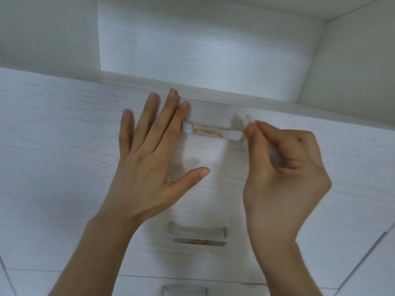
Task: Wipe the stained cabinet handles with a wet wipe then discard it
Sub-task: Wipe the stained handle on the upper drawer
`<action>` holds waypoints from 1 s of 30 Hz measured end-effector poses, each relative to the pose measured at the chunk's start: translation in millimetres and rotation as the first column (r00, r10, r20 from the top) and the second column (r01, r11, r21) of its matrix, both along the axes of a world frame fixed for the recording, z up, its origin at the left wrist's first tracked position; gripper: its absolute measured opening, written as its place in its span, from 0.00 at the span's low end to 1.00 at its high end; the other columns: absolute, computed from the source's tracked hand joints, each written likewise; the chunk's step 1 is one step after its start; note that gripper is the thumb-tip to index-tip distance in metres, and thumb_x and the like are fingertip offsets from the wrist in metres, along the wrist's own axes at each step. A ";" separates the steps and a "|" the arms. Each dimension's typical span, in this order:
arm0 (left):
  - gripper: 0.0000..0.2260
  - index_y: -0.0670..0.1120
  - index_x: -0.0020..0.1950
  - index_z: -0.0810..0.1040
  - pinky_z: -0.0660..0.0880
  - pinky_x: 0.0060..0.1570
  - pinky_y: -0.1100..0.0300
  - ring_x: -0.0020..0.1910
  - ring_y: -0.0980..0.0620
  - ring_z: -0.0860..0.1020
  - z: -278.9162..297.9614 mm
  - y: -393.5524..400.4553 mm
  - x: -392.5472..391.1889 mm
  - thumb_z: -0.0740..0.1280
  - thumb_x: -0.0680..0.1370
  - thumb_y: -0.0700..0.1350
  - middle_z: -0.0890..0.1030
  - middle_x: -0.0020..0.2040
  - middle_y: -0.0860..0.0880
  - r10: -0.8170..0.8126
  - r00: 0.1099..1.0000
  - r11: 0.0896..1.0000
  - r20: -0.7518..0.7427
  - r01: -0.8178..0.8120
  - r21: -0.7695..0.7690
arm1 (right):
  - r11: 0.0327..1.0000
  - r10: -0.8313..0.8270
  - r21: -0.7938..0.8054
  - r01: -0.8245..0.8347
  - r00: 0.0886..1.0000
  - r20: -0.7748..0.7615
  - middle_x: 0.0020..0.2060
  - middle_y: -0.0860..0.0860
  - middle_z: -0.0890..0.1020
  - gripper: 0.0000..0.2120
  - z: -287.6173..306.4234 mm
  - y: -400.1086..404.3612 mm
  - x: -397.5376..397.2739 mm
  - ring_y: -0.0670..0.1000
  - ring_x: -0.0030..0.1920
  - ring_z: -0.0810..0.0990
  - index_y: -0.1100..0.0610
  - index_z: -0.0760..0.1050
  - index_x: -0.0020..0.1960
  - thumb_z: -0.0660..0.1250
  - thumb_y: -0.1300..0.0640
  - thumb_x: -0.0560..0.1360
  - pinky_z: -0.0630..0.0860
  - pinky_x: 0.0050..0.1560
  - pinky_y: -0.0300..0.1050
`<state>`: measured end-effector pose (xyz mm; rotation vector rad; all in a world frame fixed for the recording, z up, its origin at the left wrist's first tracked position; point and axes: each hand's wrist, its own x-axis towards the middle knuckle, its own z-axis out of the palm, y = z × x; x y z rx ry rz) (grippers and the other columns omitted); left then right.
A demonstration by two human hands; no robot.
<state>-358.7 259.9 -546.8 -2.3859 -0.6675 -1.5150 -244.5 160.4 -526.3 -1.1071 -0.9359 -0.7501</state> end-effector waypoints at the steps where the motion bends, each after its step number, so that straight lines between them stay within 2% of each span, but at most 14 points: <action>1: 0.38 0.43 0.78 0.53 0.37 0.73 0.47 0.77 0.51 0.43 0.0 0.2 -0.5 0.51 0.77 0.68 0.52 0.78 0.47 0.003 1.000 1.000 0.003 -0.003 0.005 | 1.000 0.000 -0.004 0.000 1.000 0.010 0.37 0.51 0.76 0.05 -0.9 -0.3 -1.2 0.39 0.39 0.75 0.59 0.82 0.48 0.71 0.62 0.73 0.69 0.43 0.23; 3: 0.38 0.43 0.78 0.55 0.40 0.73 0.47 0.77 0.49 0.45 -0.1 2.0 -2.3 0.51 0.77 0.68 0.53 0.78 0.47 0.018 1.000 0.999 0.002 -0.018 0.034 | 1.000 0.021 -0.008 -0.021 1.000 0.010 0.38 0.50 0.75 0.05 -3.1 -0.8 -2.7 0.38 0.40 0.75 0.58 0.82 0.49 0.71 0.62 0.73 0.70 0.45 0.24; 7: 0.35 0.46 0.77 0.59 0.42 0.73 0.43 0.77 0.44 0.46 -5.4 10.2 -8.3 0.53 0.77 0.67 0.54 0.78 0.44 0.076 0.997 0.993 0.016 -0.077 0.092 | 0.995 0.056 0.092 -0.045 0.991 -0.118 0.39 0.50 0.76 0.06 -3.9 -3.5 2.0 0.37 0.41 0.76 0.57 0.81 0.49 0.72 0.61 0.73 0.70 0.46 0.26; 10: 0.34 0.47 0.77 0.58 0.41 0.73 0.43 0.77 0.44 0.45 -9.3 15.1 -11.2 0.53 0.77 0.66 0.53 0.78 0.44 0.099 0.995 0.988 0.014 -0.099 0.122 | 1.000 -0.002 0.028 0.003 1.000 -0.008 0.38 0.49 0.75 0.05 -5.6 1.3 -5.2 0.36 0.40 0.75 0.57 0.82 0.49 0.71 0.61 0.72 0.68 0.45 0.24; 13: 0.34 0.48 0.77 0.56 0.40 0.73 0.45 0.77 0.46 0.44 -8.9 16.4 -11.4 0.53 0.77 0.66 0.52 0.78 0.45 0.098 0.995 0.986 0.023 -0.100 0.131 | 0.999 -0.025 -0.020 0.027 0.993 0.113 0.36 0.51 0.76 0.05 -5.3 4.0 -11.0 0.41 0.37 0.75 0.59 0.82 0.48 0.71 0.63 0.72 0.69 0.41 0.24; 16: 0.34 0.48 0.77 0.57 0.38 0.73 0.46 0.77 0.46 0.44 -9.2 16.5 -9.9 0.53 0.77 0.66 0.52 0.78 0.45 0.102 0.994 0.985 0.028 -0.104 0.138 | 0.999 -0.032 0.010 0.031 0.997 0.070 0.35 0.51 0.75 0.05 -1.8 4.6 -10.4 0.43 0.36 0.75 0.59 0.83 0.47 0.72 0.62 0.72 0.68 0.41 0.23; 19: 0.34 0.48 0.77 0.57 0.38 0.73 0.46 0.77 0.45 0.44 -9.3 17.2 -9.8 0.53 0.77 0.66 0.52 0.78 0.44 0.109 0.994 0.984 0.026 -0.111 0.142 | 0.999 -0.016 -0.040 0.020 0.994 0.111 0.35 0.51 0.76 0.05 0.2 5.1 -12.8 0.44 0.35 0.75 0.59 0.83 0.47 0.71 0.63 0.72 0.70 0.38 0.26; 23: 0.34 0.48 0.77 0.57 0.38 0.73 0.44 0.76 0.43 0.45 -9.3 16.8 -7.3 0.51 0.78 0.67 0.53 0.78 0.43 0.113 0.993 0.984 0.032 -0.116 0.134 | 0.998 0.003 -0.063 0.003 0.996 0.092 0.35 0.49 0.75 0.05 2.8 4.8 -15.0 0.44 0.35 0.75 0.59 0.83 0.47 0.71 0.62 0.72 0.68 0.38 0.23; 26: 0.33 0.48 0.77 0.57 0.39 0.72 0.43 0.76 0.43 0.45 -9.6 16.5 -5.8 0.51 0.78 0.67 0.53 0.78 0.43 0.114 0.993 0.983 0.033 -0.117 0.139 | 0.994 0.064 -0.087 -0.060 0.997 0.046 0.36 0.50 0.77 0.04 4.2 0.4 -12.0 0.40 0.36 0.76 0.56 0.83 0.47 0.71 0.61 0.72 0.69 0.39 0.24; 28: 0.33 0.48 0.77 0.57 0.39 0.72 0.43 0.76 0.43 0.45 -10.2 17.2 -6.3 0.51 0.78 0.67 0.53 0.78 0.43 0.115 0.993 0.983 0.034 -0.118 0.139 | 0.998 0.062 -0.026 -0.063 0.997 -0.035 0.37 0.52 0.78 0.04 5.7 -4.4 -5.3 0.36 0.37 0.76 0.55 0.83 0.47 0.71 0.60 0.73 0.69 0.41 0.24; 30: 0.33 0.48 0.77 0.57 0.39 0.72 0.43 0.76 0.44 0.44 -10.5 17.4 -5.9 0.51 0.78 0.67 0.52 0.78 0.43 0.119 0.992 0.983 0.040 -0.123 0.136 | 0.999 0.035 -0.038 -0.037 0.998 -0.047 0.37 0.53 0.78 0.04 5.8 -5.0 -4.8 0.34 0.37 0.75 0.56 0.83 0.47 0.71 0.59 0.73 0.68 0.41 0.23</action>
